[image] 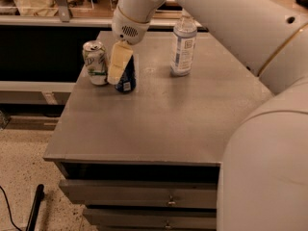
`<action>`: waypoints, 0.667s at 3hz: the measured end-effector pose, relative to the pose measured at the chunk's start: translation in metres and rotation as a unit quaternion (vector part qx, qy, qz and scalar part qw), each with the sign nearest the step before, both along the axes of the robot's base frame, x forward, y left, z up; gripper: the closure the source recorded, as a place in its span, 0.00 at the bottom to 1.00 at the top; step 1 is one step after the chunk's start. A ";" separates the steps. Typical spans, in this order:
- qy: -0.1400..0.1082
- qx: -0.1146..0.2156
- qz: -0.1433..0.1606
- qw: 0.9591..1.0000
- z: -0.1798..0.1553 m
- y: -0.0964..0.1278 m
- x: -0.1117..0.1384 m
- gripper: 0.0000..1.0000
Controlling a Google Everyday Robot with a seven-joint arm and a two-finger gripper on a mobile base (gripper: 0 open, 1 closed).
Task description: Move pepsi can near 7up can
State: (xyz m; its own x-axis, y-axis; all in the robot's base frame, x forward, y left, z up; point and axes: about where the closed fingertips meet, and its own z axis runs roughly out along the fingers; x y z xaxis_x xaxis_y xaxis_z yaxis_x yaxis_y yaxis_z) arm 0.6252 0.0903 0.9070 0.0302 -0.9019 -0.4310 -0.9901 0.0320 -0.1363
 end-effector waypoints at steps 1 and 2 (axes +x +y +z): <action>-0.018 -0.001 0.006 1.000 0.016 -0.001 0.000 0.00; -0.038 -0.013 0.018 0.999 0.036 -0.006 0.001 0.00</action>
Offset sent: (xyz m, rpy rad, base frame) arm 0.0017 -0.0173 0.0666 -0.0668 -0.1323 0.0716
